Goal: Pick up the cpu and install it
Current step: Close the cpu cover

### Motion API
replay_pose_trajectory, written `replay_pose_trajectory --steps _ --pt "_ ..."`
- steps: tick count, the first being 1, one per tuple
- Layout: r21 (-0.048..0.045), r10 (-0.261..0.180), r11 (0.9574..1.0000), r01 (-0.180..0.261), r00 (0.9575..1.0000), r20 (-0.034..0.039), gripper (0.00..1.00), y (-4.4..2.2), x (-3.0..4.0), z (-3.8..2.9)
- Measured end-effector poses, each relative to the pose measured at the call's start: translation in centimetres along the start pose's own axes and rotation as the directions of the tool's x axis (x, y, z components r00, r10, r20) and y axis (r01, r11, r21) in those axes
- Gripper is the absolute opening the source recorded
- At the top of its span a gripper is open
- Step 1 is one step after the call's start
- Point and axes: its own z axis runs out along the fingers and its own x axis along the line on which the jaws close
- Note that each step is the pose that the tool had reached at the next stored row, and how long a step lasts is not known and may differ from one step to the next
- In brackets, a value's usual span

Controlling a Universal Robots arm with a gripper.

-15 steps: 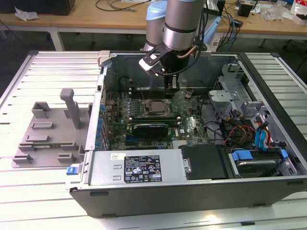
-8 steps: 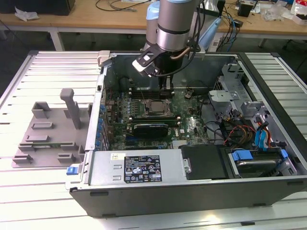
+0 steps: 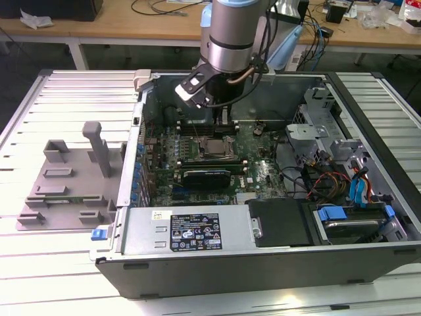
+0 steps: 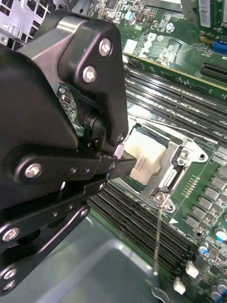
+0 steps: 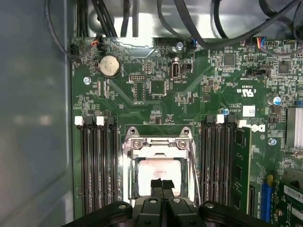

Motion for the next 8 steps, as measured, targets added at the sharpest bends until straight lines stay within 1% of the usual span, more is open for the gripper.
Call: replay_pose_trajectory --steps 1,2,3,4,6,8 --pt "-0.0001 -0.010 1.0000 0.010 1.0000 0.0004 0.11 0.00 -0.01 0.01" --pt "-0.0005 -0.036 0.9994 0.036 0.9993 0.0015 0.11 -0.01 -0.01 0.03" --pt "-0.0014 -0.095 0.9954 0.095 0.9954 0.0036 0.11 -0.01 -0.01 0.08" --pt "-0.0018 -0.127 0.9919 0.127 0.9918 0.0047 0.11 -0.01 -0.01 0.09" --pt "-0.0019 -0.129 0.9916 0.129 0.9916 0.0048 0.11 -0.01 -0.01 0.09" --pt "-0.0024 -0.161 0.9870 0.161 0.9870 0.0059 0.11 -0.01 -0.01 0.09"
